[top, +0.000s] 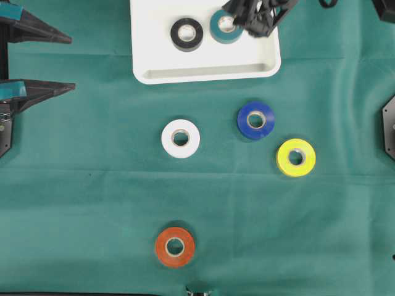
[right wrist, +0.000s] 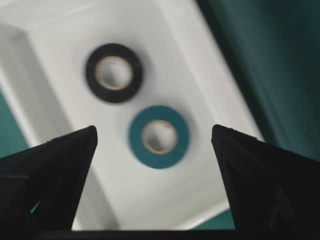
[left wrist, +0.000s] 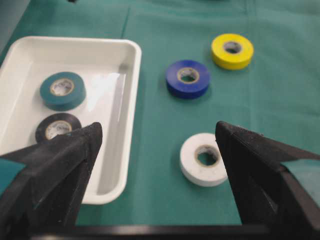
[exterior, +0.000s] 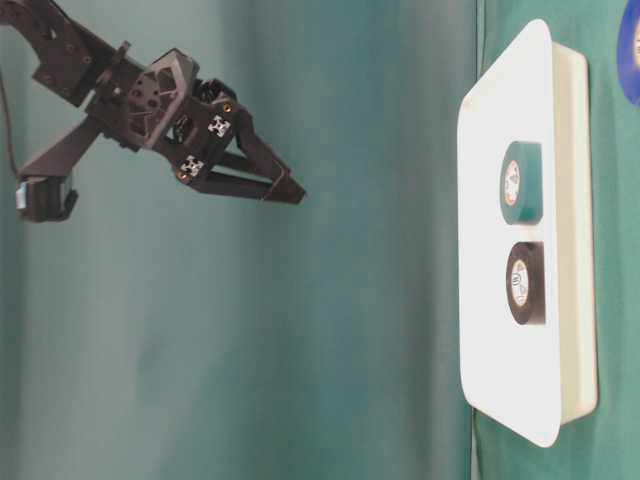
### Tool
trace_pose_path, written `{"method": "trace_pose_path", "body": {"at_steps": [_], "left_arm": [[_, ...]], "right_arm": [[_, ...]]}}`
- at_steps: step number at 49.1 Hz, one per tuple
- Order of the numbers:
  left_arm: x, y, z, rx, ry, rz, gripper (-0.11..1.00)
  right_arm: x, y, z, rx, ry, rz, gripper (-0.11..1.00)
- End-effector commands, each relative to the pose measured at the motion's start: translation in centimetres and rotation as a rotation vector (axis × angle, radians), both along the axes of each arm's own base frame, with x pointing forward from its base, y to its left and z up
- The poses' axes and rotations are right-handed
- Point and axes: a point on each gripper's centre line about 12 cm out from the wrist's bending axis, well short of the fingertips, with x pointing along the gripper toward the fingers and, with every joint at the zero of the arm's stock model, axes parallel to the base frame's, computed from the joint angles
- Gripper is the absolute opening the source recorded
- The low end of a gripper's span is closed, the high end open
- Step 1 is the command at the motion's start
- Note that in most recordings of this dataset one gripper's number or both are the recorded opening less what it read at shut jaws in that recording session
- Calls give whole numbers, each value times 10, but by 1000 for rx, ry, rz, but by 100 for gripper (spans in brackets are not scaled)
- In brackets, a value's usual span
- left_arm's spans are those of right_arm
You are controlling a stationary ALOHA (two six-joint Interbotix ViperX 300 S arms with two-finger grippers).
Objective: Pick up the tape from a random location and place it into the white case.
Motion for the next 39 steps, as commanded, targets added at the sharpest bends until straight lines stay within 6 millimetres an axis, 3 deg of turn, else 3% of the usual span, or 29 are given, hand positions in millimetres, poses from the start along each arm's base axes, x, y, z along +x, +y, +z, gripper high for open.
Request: {"method": "trace_pose_path", "body": {"at_steps": [1, 30, 39], "left_arm": [[2, 1, 6, 2, -17, 3, 100], [2, 1, 6, -1, -17, 4, 100], [2, 1, 7, 0, -20, 4, 100]], "right_arm": [[4, 15, 19, -13, -54, 37, 88], [27, 121, 21, 27, -77, 272, 88], [27, 132, 20, 28, -73, 298, 88]]}}
